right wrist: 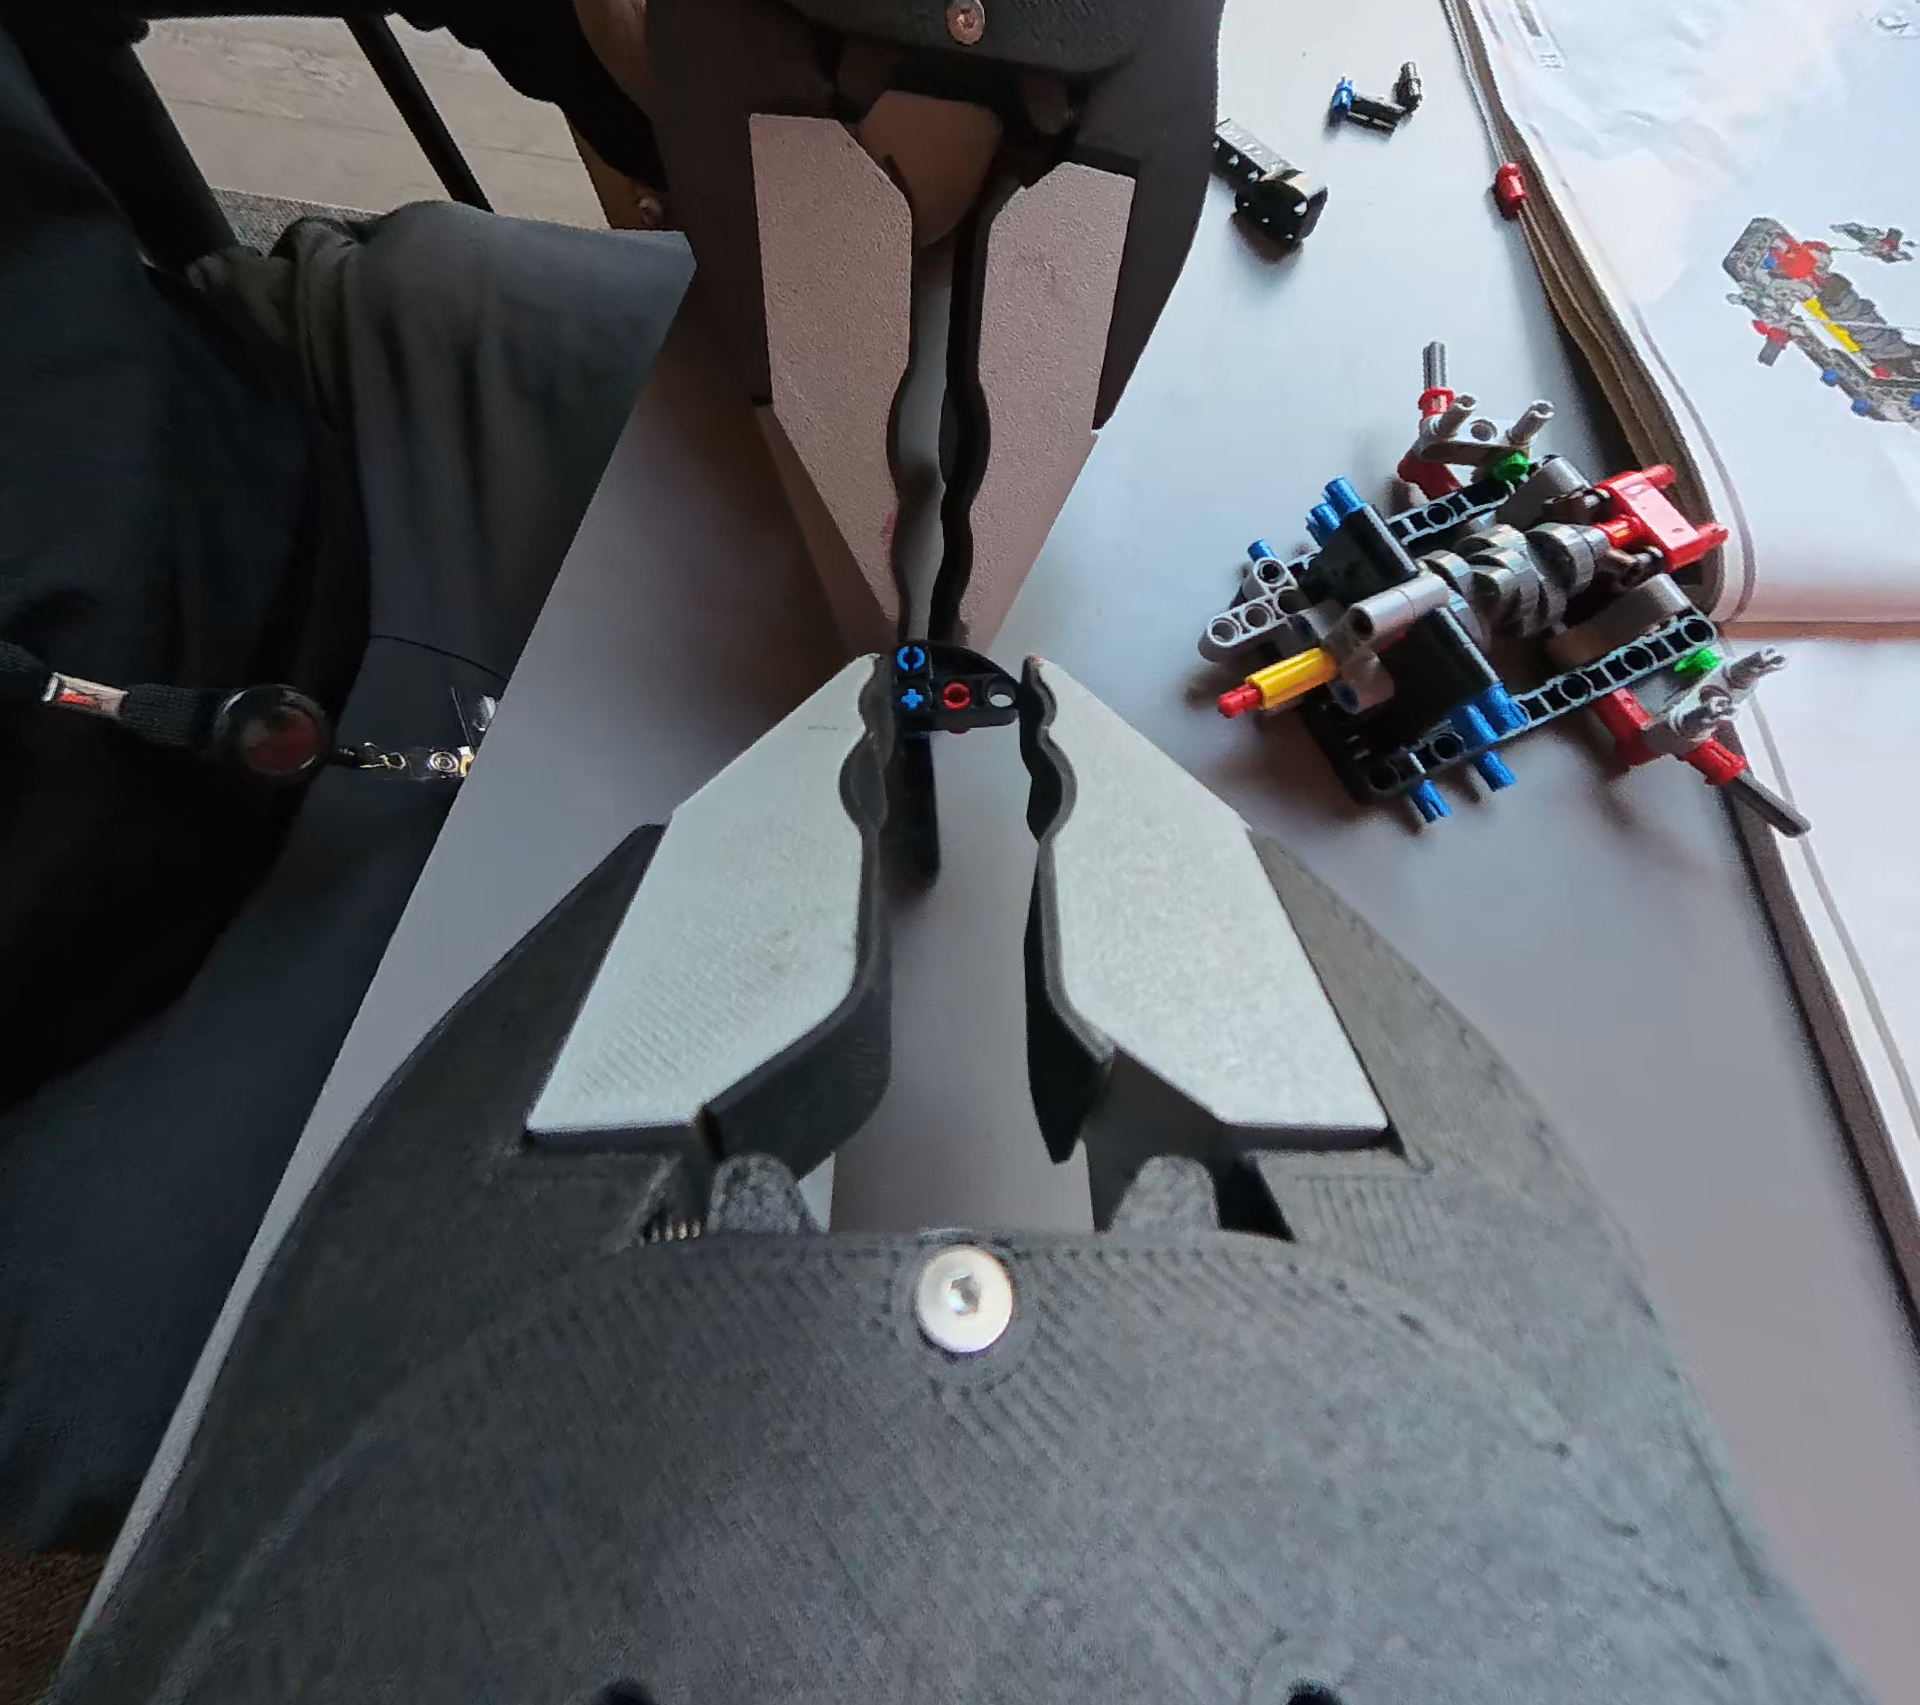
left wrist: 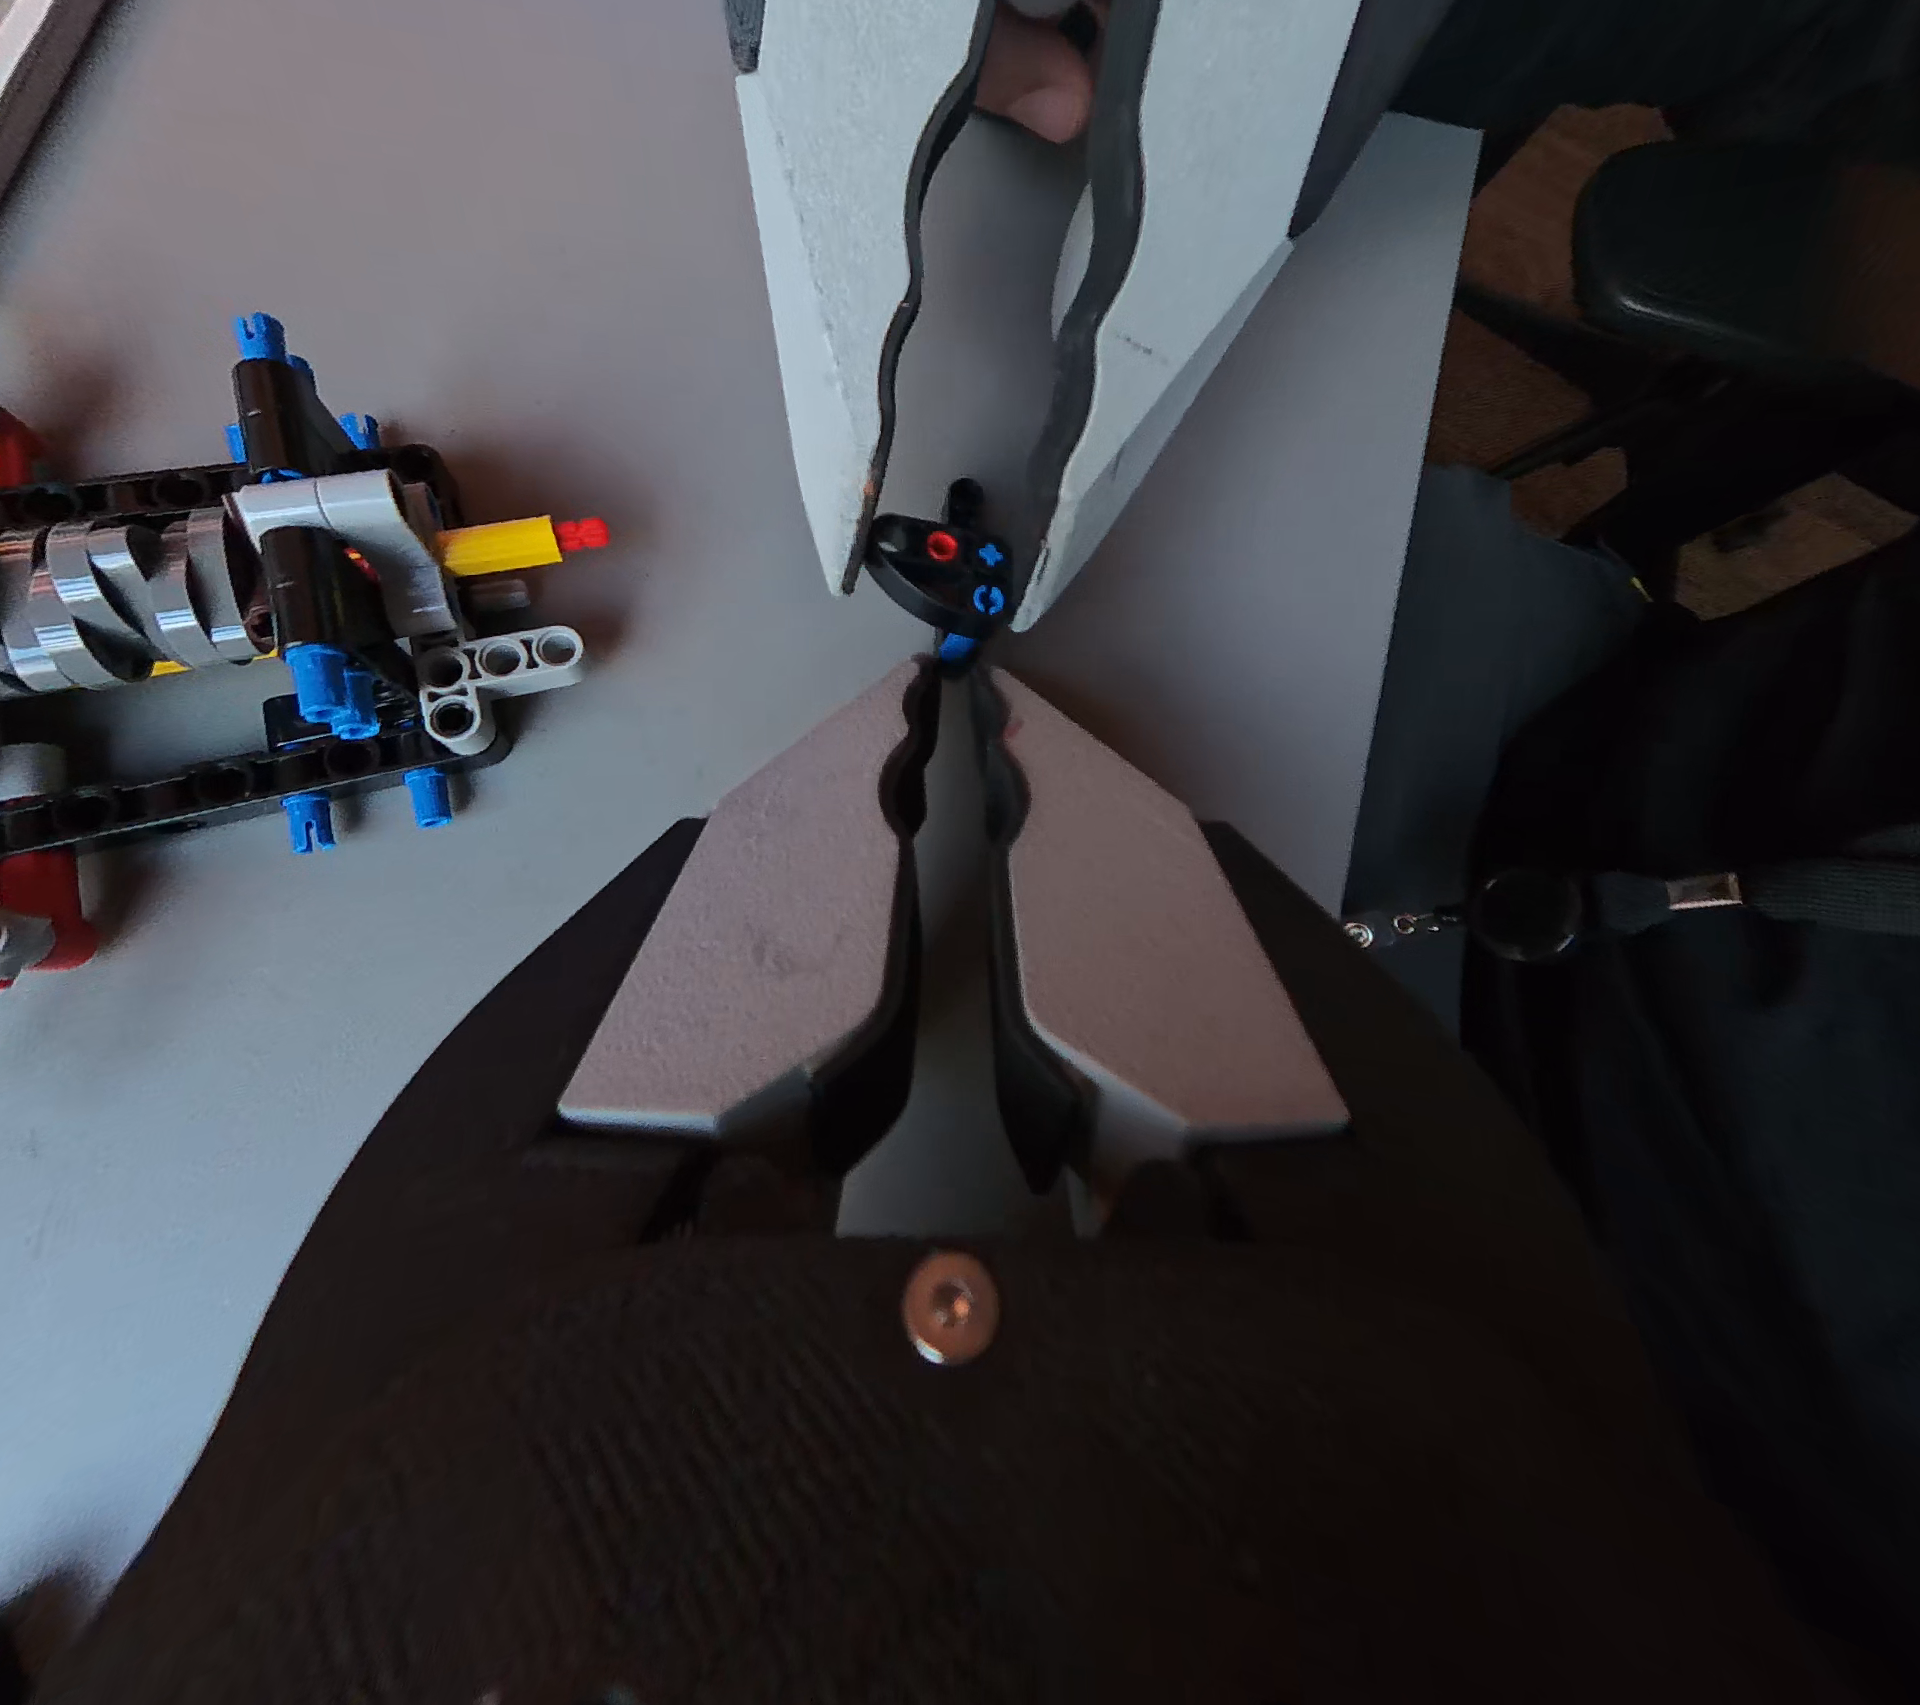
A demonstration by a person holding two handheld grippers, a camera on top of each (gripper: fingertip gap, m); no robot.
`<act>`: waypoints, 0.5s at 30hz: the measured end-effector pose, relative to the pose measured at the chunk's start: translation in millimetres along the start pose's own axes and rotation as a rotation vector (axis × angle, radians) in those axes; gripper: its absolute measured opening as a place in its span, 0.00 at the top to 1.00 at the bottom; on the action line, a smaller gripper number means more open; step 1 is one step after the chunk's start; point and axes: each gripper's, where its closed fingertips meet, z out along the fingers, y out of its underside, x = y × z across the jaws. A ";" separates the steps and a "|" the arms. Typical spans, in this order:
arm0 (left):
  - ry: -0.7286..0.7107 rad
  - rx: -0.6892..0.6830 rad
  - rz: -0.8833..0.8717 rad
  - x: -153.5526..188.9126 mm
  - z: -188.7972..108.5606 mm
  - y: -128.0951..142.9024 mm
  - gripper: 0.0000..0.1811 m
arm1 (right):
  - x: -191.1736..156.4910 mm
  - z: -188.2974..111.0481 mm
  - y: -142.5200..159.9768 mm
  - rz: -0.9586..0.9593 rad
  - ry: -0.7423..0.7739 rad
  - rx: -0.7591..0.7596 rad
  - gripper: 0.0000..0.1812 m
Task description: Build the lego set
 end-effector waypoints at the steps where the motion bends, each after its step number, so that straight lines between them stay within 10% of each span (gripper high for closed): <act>1: 0.004 0.001 -0.001 0.5 0.2 -0.3 0.97 | 0.2 -0.1 0.5 0.003 -0.002 0.000 0.88; 15: 0.025 0.001 -0.015 1.0 3.5 -3.1 0.97 | -1.5 -1.8 2.6 0.007 -0.030 0.015 0.88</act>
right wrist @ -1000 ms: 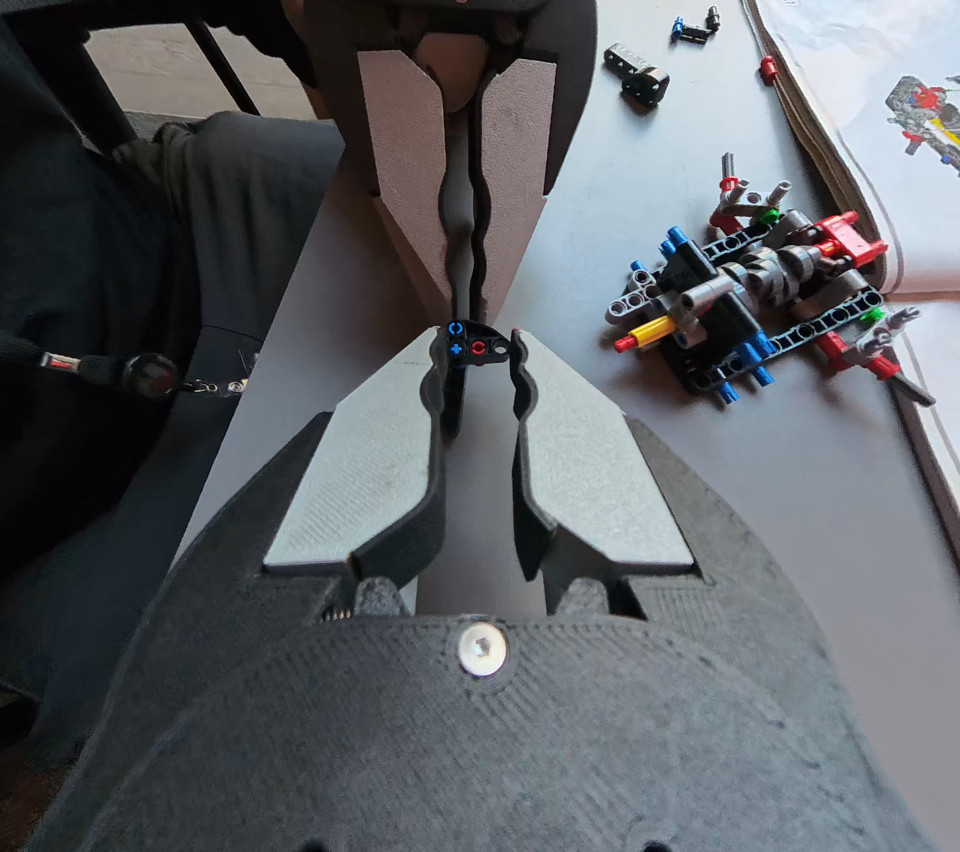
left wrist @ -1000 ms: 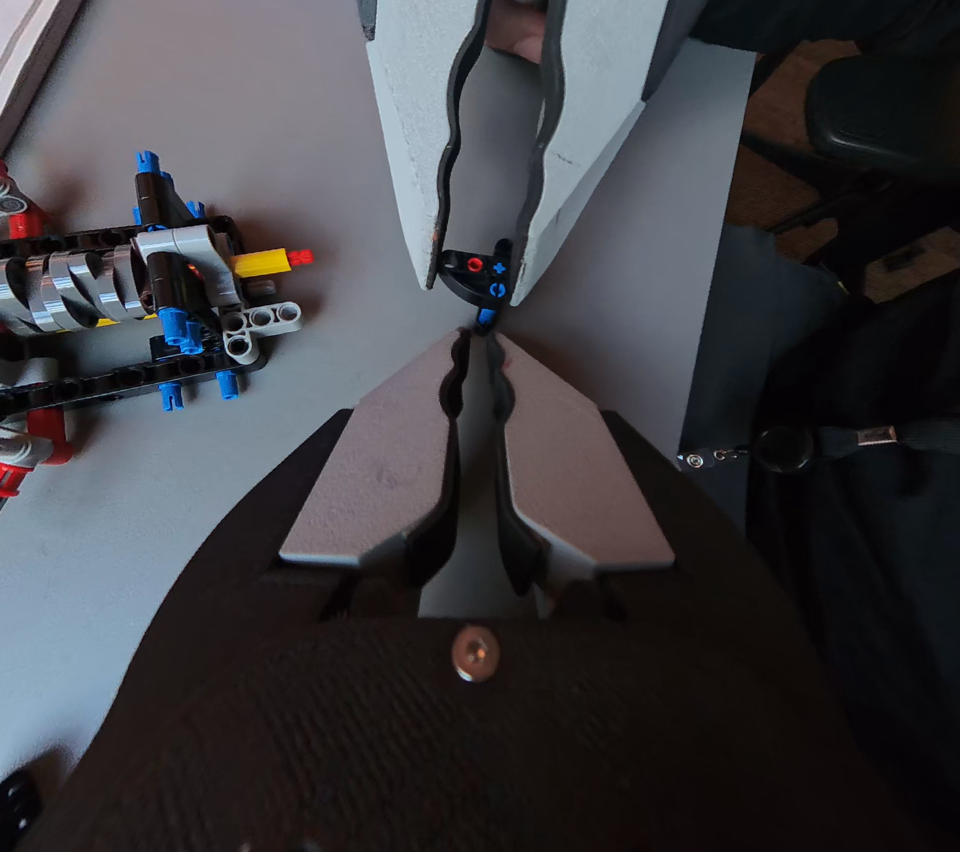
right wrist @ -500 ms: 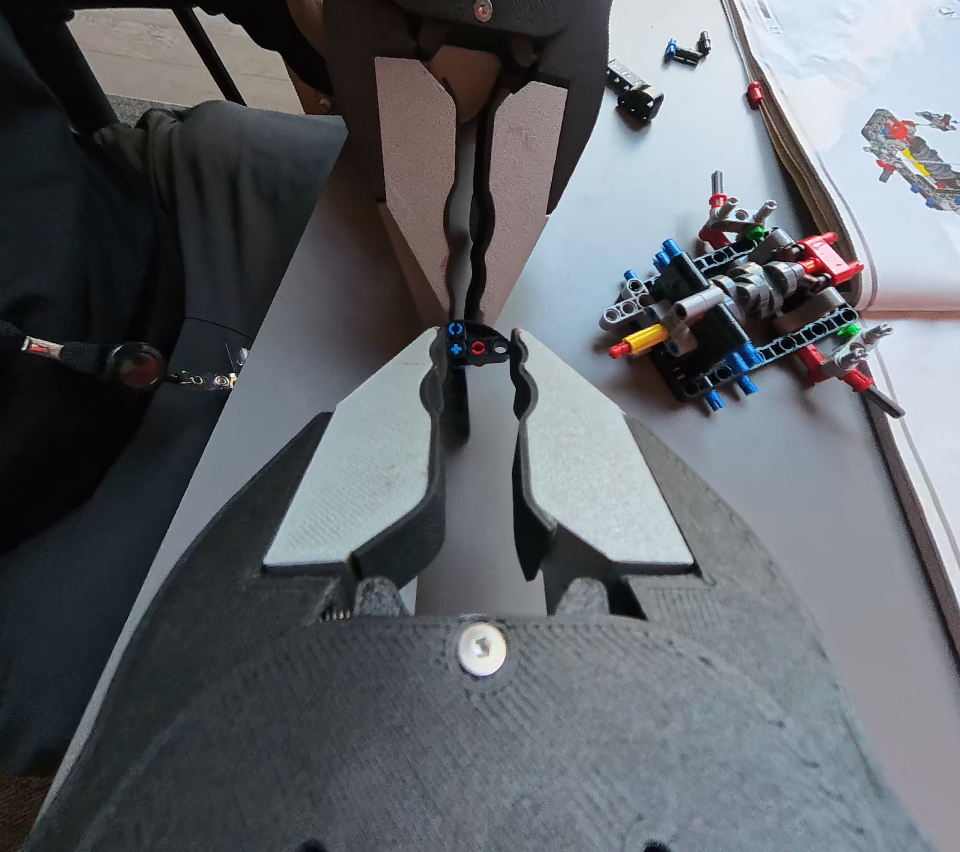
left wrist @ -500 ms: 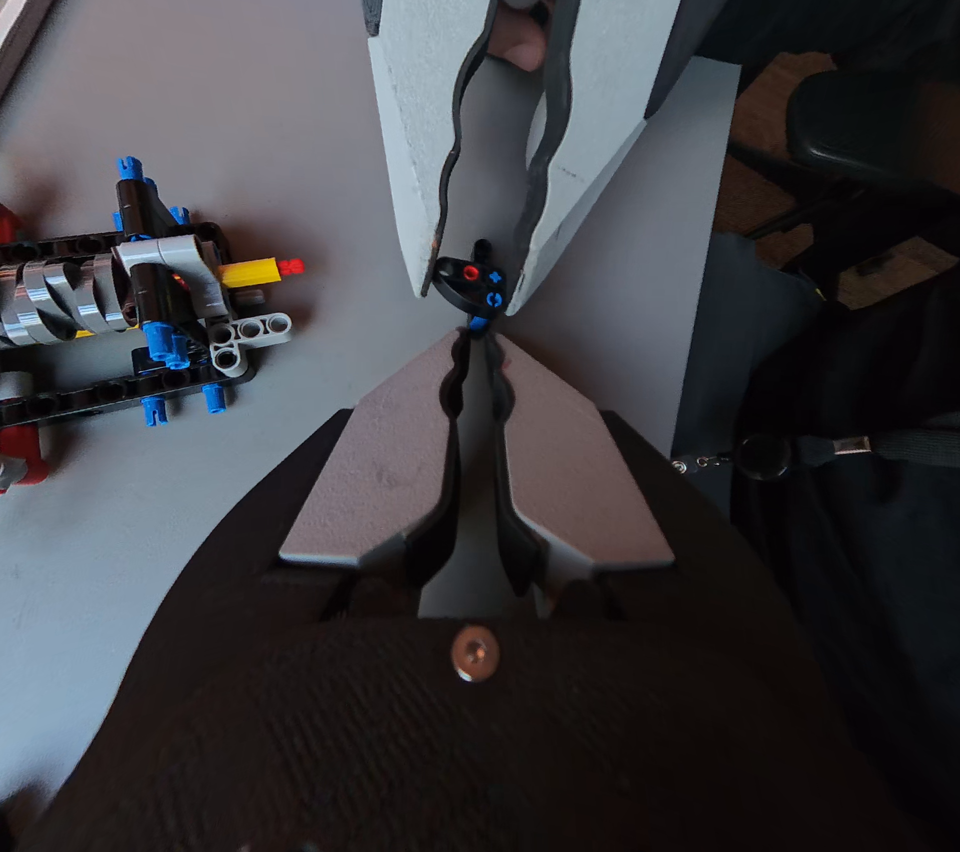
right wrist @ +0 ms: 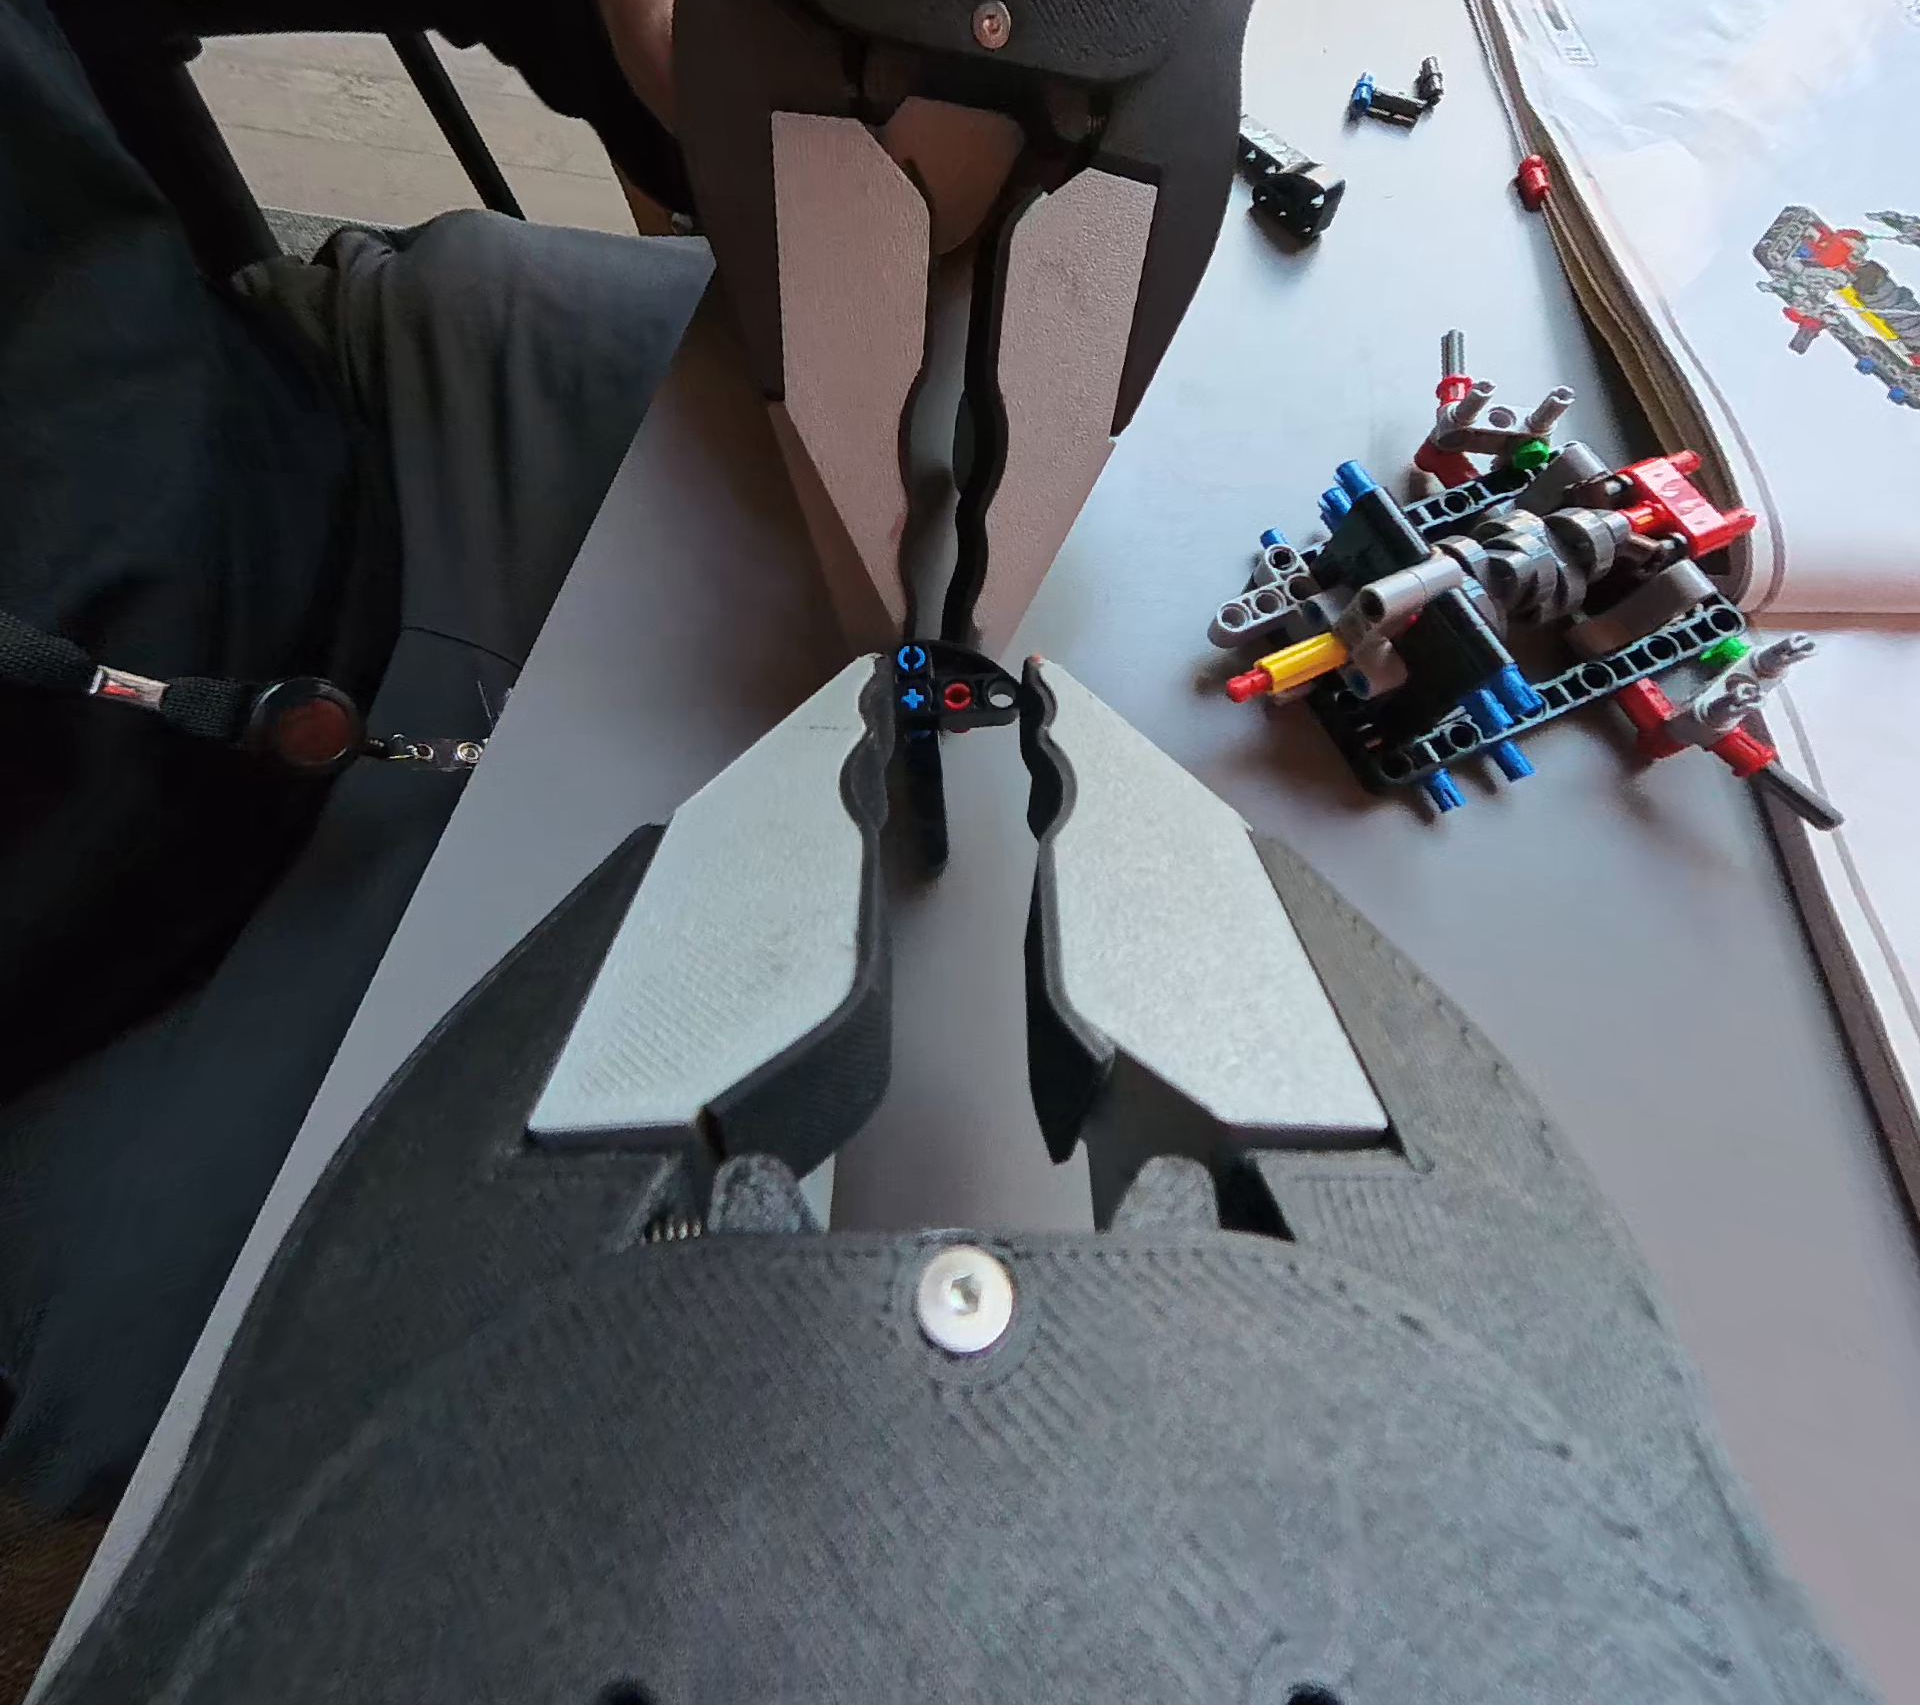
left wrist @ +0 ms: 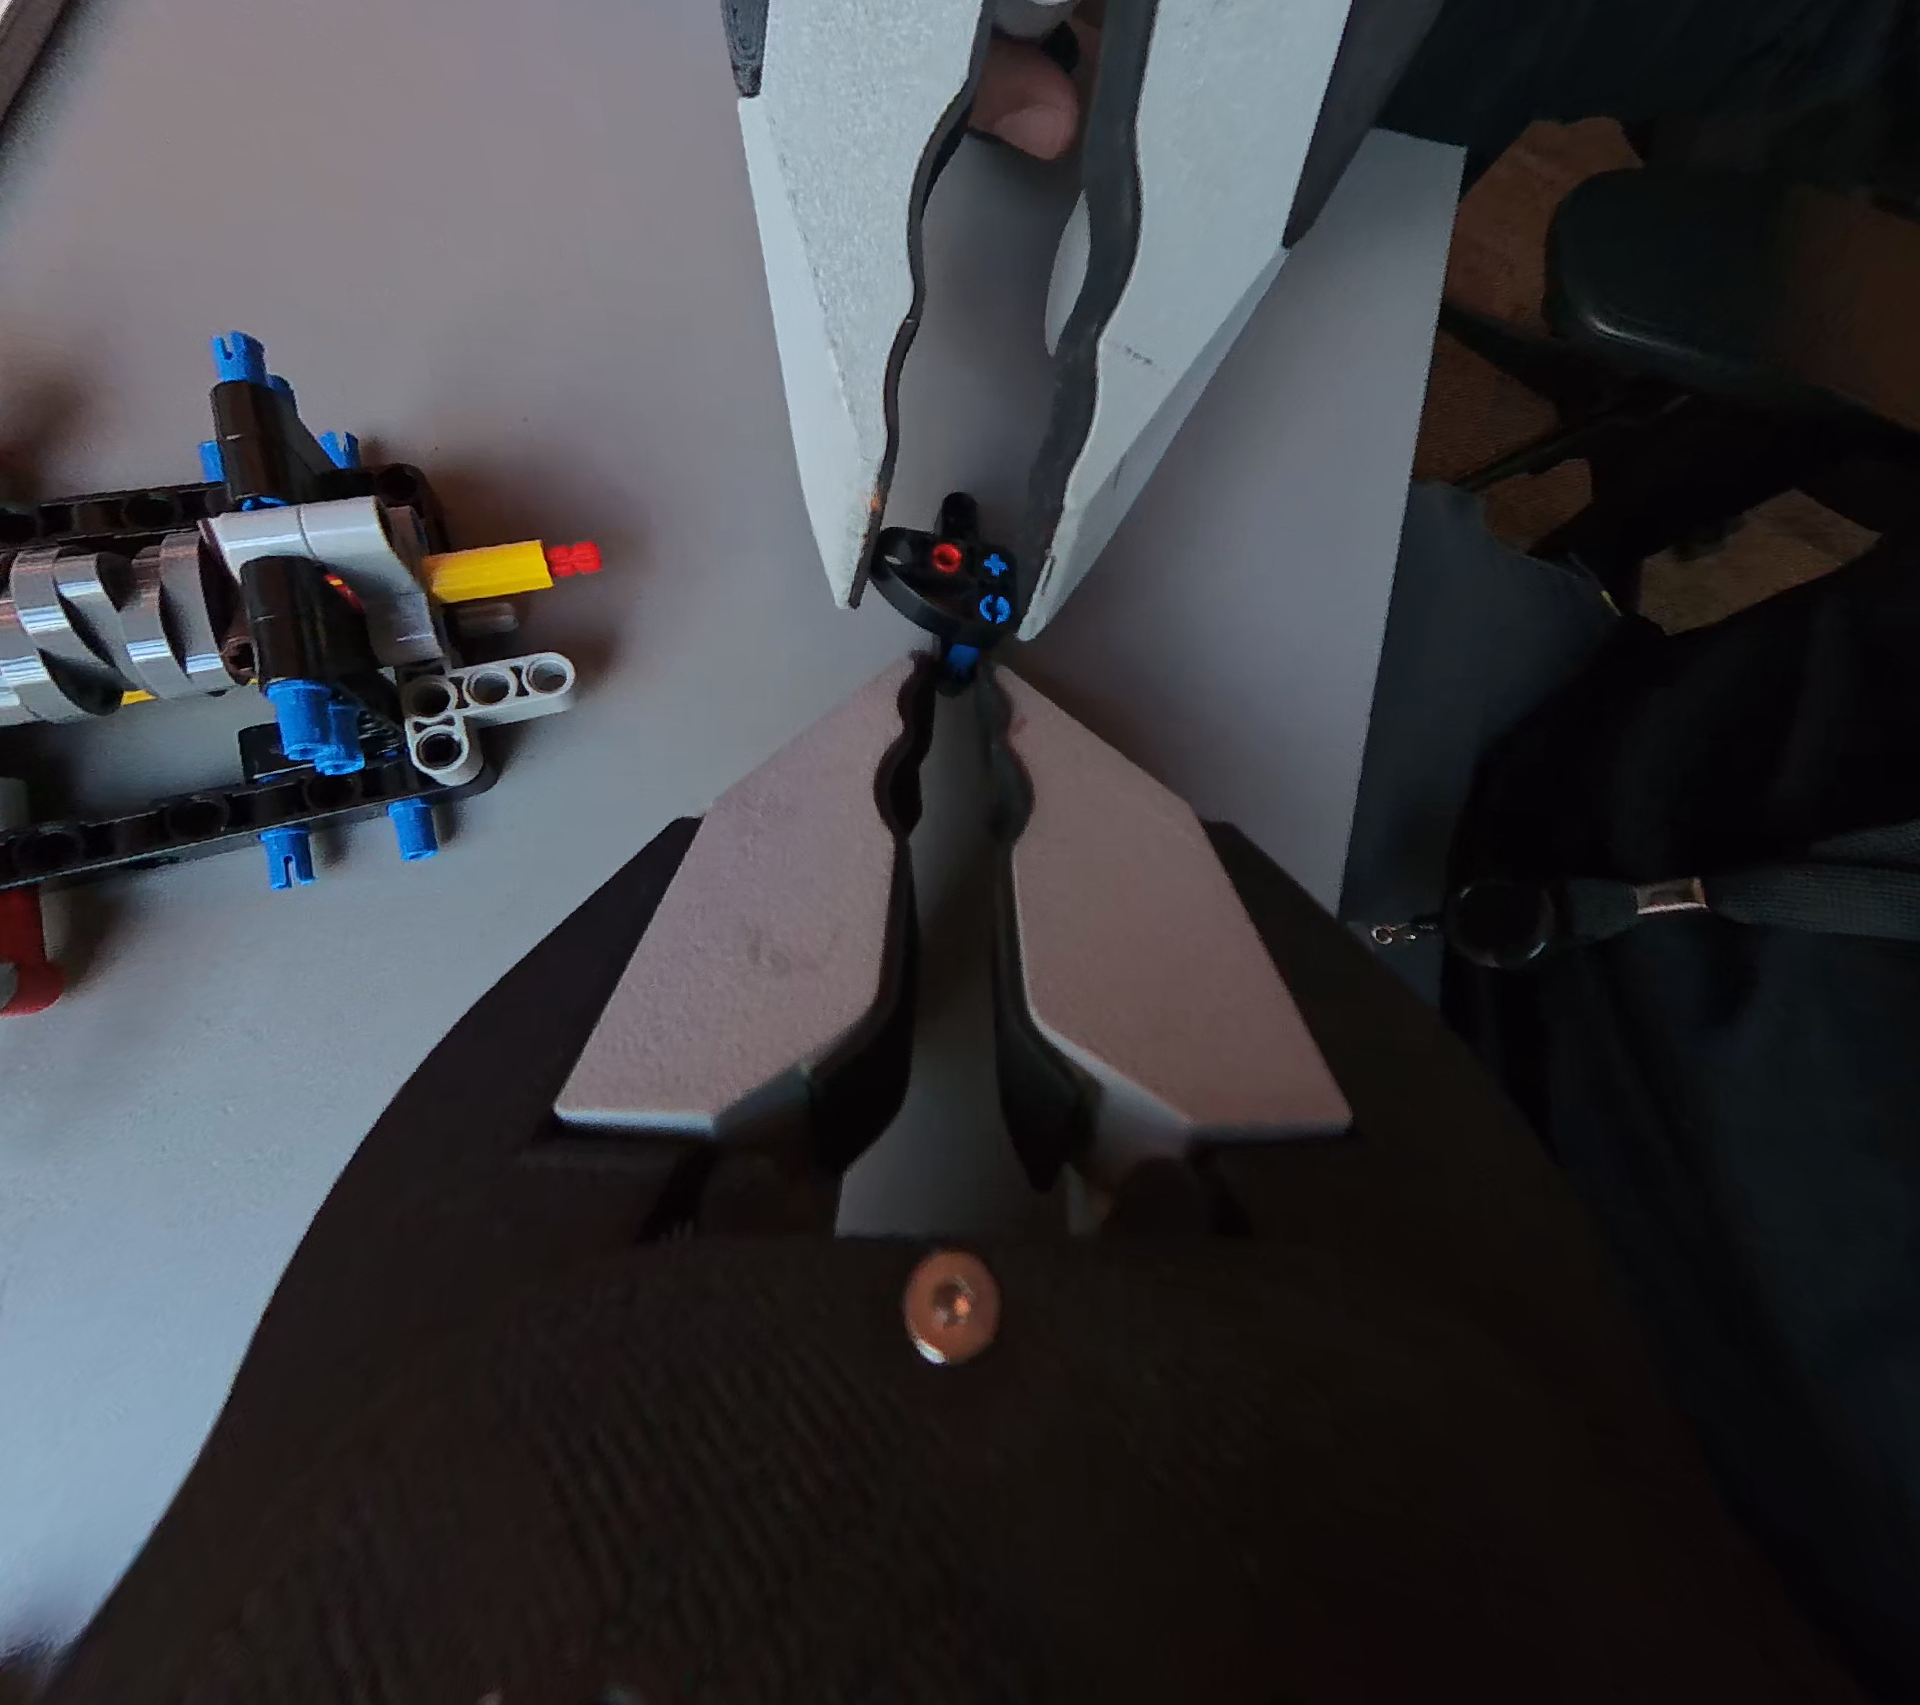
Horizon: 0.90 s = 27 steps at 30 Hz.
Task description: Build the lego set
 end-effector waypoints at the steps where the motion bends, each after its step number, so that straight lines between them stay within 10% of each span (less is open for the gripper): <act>1: 0.008 -0.004 0.011 0.3 -0.1 0.4 0.97 | -0.4 0.0 0.3 -0.003 -0.002 -0.002 0.88; 27: 0.053 -0.020 0.061 1.5 -0.6 1.3 0.97 | -2.7 3.6 2.0 -0.155 -0.011 -0.243 0.88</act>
